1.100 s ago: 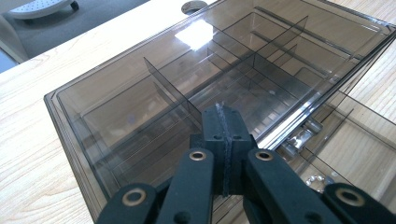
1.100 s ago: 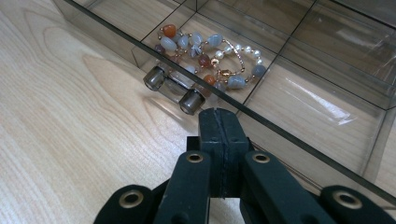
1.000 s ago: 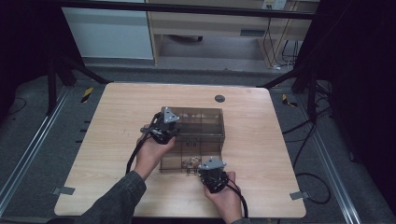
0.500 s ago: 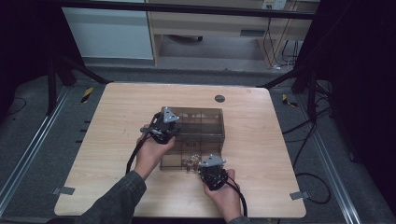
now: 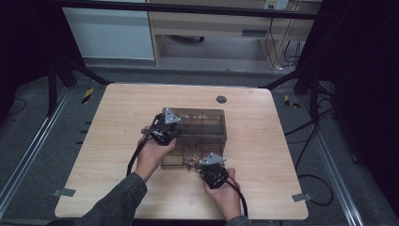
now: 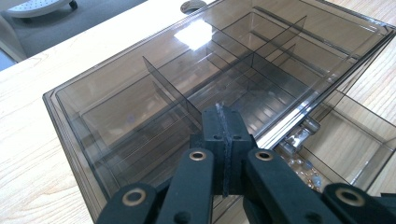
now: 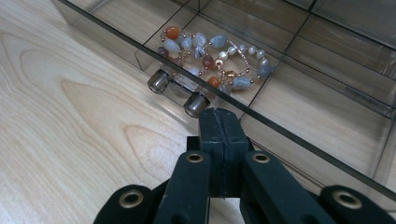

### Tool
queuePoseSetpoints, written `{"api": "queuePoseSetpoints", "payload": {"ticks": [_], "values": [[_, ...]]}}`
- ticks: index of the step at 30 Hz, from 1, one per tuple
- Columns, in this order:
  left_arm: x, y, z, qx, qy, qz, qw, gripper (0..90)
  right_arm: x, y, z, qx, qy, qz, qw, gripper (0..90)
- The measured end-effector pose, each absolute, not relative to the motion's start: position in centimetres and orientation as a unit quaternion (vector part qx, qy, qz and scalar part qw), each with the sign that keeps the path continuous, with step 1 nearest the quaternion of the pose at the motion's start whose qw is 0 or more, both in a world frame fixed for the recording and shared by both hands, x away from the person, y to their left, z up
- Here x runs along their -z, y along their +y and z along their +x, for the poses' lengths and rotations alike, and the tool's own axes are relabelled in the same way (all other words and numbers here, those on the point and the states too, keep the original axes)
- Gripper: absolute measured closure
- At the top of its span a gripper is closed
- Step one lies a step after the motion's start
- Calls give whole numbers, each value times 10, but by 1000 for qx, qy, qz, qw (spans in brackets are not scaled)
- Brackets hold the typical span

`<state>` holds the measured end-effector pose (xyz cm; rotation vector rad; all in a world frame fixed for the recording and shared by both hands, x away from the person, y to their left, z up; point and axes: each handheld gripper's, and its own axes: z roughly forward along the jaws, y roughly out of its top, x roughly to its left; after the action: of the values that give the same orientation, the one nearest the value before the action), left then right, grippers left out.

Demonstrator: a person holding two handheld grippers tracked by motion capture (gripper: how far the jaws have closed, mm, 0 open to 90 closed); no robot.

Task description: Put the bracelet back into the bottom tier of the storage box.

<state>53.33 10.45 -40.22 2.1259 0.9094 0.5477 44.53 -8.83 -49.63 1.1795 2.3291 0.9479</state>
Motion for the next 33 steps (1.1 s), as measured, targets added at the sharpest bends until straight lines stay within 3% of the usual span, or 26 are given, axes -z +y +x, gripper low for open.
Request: {"api": "queuePoseSetpoints", "payload": {"ticks": [33], "values": [[402, 104, 531, -221, 353, 830, 369, 900, 495, -88, 466, -338, 819, 428, 180, 900]]}}
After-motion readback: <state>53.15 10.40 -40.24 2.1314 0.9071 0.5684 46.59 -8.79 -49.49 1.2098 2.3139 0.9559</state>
